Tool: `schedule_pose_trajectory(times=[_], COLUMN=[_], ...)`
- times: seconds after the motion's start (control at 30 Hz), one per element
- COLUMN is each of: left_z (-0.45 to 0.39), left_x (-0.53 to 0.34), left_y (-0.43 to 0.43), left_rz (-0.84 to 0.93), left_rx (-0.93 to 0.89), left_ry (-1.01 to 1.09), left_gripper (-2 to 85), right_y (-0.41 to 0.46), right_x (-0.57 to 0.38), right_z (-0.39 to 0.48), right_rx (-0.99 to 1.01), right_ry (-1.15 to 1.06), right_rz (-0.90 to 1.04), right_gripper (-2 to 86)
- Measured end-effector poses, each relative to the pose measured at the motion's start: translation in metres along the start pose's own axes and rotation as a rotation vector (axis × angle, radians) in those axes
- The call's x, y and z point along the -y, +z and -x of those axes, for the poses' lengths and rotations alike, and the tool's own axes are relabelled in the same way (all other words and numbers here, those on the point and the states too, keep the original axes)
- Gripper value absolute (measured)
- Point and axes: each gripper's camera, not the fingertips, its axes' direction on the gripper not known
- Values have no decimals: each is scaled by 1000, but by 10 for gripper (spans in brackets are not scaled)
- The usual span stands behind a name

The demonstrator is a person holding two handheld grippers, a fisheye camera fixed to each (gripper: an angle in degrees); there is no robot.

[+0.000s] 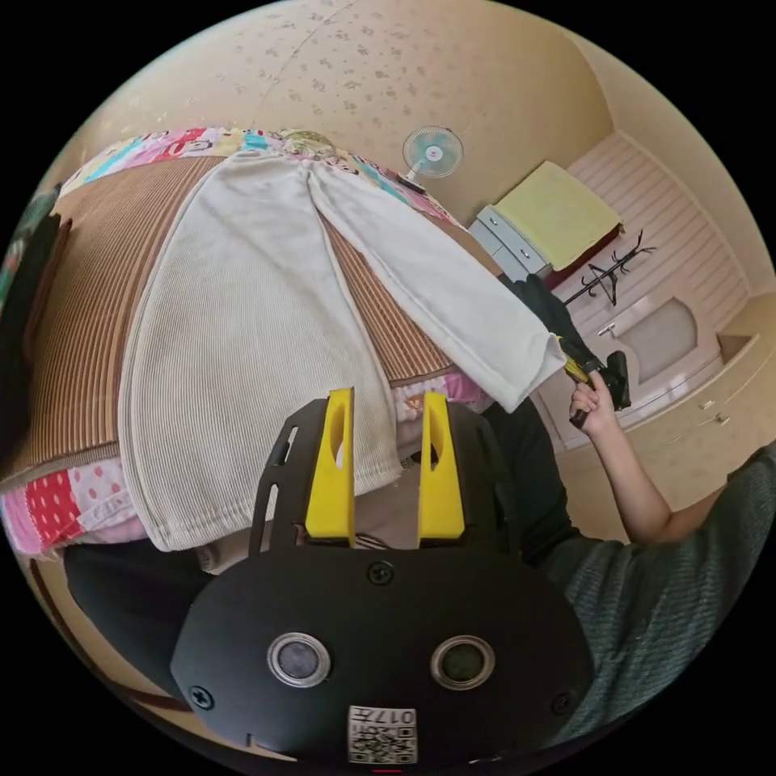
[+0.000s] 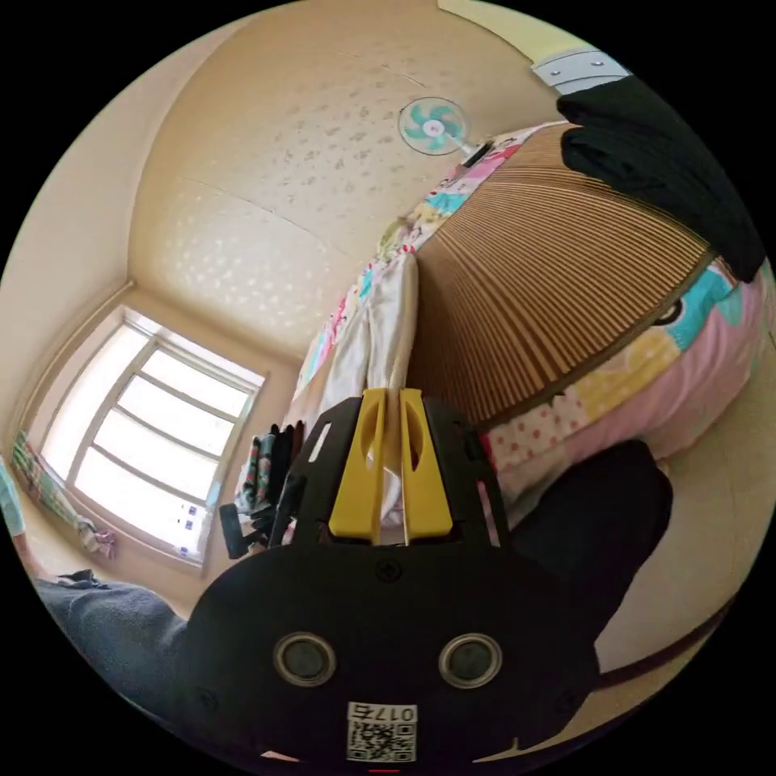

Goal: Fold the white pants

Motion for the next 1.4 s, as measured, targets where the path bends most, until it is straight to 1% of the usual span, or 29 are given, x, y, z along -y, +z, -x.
schedule_pose_trajectory(times=[0.07, 0.13, 0.17, 0.2, 0.23, 0.27, 0.33, 0.37, 0.4, 0.43, 0.5, 0.53, 0.6, 0.63, 0.7, 0.77, 0.83, 0.87, 0.97, 1.0, 1.1, 1.17, 1.27, 1.37, 1.4], left_z=[-10, -13, -12, -9, -11, -13, -19, -19, -13, -7, -4, -8, -16, -19, -15, -11, -18, -22, -52, -62, -73, -74, -70, -65, -62], left_x=[8, 15, 16, 19, 20, 21, 31, 34, 39, 41, 41, 38, 33, 31, 26, 20, 16, 18, 43, 59, 102, 126, 159, 181, 187], left_y=[10, 33, 41, 56, 59, 60, 62, 60, 53, 40, 20, 13, 18, 29, 36, 26, -2, -9, -36, -42, -51, -44, -20, -6, -2], left_rz=[37, 110, 138, 195, 195, 200, 267, 281, 282, 256, 186, 162, 195, 259, 314, 276, 173, 156, 125, 132, 94, 108, 190, 245, 263], left_rx=[54, 109, 130, 192, 268, 285, 330, 320, 262, 157, -8, -53, -42, 34, 109, 26, -85, -95, -164, -218, -330, -350, -367, -362, -344], left_ry=[70, 123, 127, 119, 124, 136, 143, 135, 77, 15, -10, -4, 19, 30, -22, -77, -78, -67, 65, 102, 96, 74, 9, 2, 10], left_gripper=[124, 119, 116, 104, 85, 82, 58, 49, 39, 32, 30, 30, 35, 37, 42, 49, 70, 74, 82, 87, 109, 130, 176, 175, 151], right_y=[-6, 1, 7, 10, 12, 11, 7, 3, 0, -7, -18, -27, -38, -44, -50, -57, -62, -63, -54, -50, -29, -13, 4, 24, 29], right_x=[4, 4, 5, 6, 8, 10, 15, 18, 19, 22, 26, 28, 30, 30, 31, 31, 30, 29, 22, 20, 12, 7, -1, -9, -11], right_z=[-22, -26, -26, -27, -27, -29, -34, -39, -42, -48, -58, -65, -75, -80, -85, -76, -56, -39, 4, 11, 41, 56, 68, 74, 74], right_rx=[-293, -375, -388, -385, -371, -355, -340, -340, -341, -333, -304, -274, -233, -224, -227, -195, -141, -96, -19, -13, 24, 51, 74, 105, 116], right_ry=[32, -11, -35, -41, -44, -38, -27, -15, -7, 5, 35, 55, 75, 83, 95, 62, -24, -97, -251, -275, -351, -378, -403, -410, -414], right_rz=[117, 186, 219, 226, 230, 226, 221, 216, 214, 209, 197, 185, 166, 161, 164, 162, 152, 152, 196, 208, 267, 296, 329, 378, 390], right_gripper=[29, 28, 28, 27, 27, 27, 26, 26, 26, 27, 28, 28, 29, 29, 29, 30, 30, 30, 30, 30, 29, 28, 28, 28, 28])
